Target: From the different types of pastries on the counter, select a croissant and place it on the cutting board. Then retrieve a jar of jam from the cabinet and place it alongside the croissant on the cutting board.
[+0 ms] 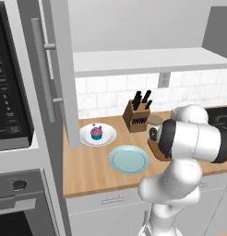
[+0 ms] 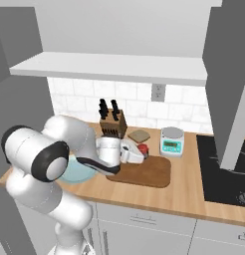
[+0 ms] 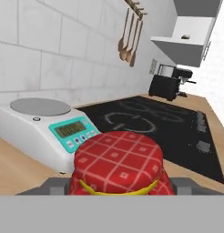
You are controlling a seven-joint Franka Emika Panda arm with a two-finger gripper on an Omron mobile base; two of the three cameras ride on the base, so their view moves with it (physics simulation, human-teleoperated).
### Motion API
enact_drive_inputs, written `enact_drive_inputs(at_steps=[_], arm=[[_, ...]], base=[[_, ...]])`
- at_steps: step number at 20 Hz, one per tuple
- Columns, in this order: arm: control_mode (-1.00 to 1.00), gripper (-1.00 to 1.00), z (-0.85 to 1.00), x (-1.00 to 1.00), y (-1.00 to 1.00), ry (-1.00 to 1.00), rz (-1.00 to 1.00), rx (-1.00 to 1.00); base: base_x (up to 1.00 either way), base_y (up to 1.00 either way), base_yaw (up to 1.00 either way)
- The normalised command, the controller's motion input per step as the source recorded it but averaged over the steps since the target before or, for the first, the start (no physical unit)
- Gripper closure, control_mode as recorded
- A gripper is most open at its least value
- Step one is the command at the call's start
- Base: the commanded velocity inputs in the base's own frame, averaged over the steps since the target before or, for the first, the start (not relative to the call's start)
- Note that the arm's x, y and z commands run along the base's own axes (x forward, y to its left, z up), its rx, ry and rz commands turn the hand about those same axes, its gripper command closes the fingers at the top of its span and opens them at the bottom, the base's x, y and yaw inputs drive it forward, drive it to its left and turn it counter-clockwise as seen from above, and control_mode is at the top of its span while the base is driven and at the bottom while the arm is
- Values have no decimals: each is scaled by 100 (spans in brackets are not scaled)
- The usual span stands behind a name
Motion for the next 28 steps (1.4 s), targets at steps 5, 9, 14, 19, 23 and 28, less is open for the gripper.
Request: enact_drive_inputs(at_steps=[5, 9, 14, 19, 23, 28], arm=[[-100, 100, -23, -1, -33, -11, 1, 0], [-100, 100, -82, -18, -51, -12, 2, -16], [-100, 100, -93, -18, -26, -1, 1, -4], [-100, 100, -99, -8, 14, -3, 3, 5], [-100, 100, -96, -26, 27, -8, 15, 21], [-100, 100, -52, -38, 18, -3, 4, 17]], base=[[0, 0, 0], [0, 0, 0], [0, 0, 0], [0, 0, 0], [0, 0, 0], [0, 0, 0]])
